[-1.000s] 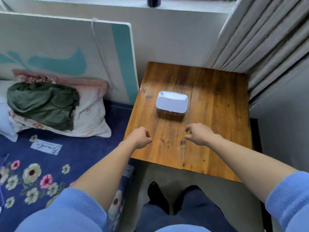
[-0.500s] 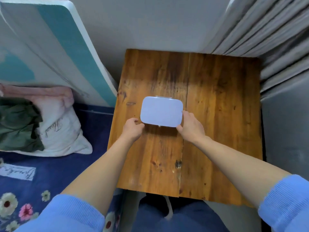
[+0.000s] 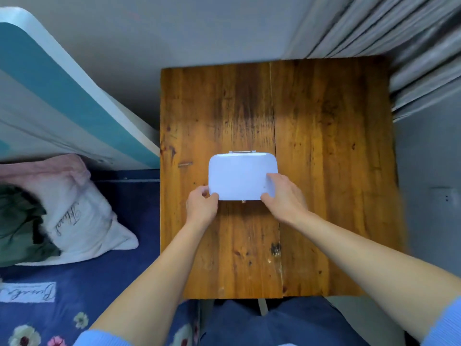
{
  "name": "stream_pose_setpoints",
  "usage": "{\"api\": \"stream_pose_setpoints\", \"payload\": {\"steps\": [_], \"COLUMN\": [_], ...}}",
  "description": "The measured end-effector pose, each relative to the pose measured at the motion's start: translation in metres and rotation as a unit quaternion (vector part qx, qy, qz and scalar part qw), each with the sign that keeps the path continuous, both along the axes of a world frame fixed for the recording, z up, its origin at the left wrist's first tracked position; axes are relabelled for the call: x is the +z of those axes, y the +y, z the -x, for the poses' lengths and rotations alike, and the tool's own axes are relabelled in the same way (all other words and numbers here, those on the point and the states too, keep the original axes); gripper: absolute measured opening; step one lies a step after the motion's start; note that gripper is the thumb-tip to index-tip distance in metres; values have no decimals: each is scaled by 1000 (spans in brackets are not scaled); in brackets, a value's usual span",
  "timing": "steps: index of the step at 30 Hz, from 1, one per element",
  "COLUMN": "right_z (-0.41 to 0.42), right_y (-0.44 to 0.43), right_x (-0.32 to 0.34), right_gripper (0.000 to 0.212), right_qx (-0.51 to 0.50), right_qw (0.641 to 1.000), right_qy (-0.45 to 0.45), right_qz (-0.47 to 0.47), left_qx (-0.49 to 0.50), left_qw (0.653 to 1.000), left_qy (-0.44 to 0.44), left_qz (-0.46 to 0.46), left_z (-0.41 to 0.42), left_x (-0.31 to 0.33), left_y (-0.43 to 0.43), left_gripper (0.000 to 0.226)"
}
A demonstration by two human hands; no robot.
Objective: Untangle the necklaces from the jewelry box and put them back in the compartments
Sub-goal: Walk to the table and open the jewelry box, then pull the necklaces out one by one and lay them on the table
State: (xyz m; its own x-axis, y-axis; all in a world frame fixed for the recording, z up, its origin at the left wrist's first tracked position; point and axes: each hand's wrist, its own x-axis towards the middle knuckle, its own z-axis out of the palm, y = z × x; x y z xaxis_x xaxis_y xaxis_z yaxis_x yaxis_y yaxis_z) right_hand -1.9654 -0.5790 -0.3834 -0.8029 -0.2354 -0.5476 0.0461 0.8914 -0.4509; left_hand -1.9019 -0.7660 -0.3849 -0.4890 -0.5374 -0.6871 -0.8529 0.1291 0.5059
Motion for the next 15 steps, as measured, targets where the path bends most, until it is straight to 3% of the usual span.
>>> {"api": "stream_pose_setpoints", "payload": {"steps": [4, 9, 12, 15], "right_z": [-10, 12, 50, 94], "right_y": [13, 27, 23, 13], "right_x": [12, 28, 34, 28], "right_gripper": [56, 39, 19, 20], "right_qx": [21, 51, 7, -36], "right_qw": [999, 992, 991, 992], "right_qy": [14, 102, 130, 122], "right_qz": [-24, -49, -14, -22], "left_qx": [9, -9, -58, -106], "left_qw": [999, 995, 995, 993], "left_qy": [47, 96, 70, 12], "left_qz": [11, -22, -33, -45], "left_z": [0, 19, 29, 28], "left_x": [9, 19, 9, -4], "left_y": [-4, -29, -40, -37], "left_gripper": [11, 29, 14, 27]}}
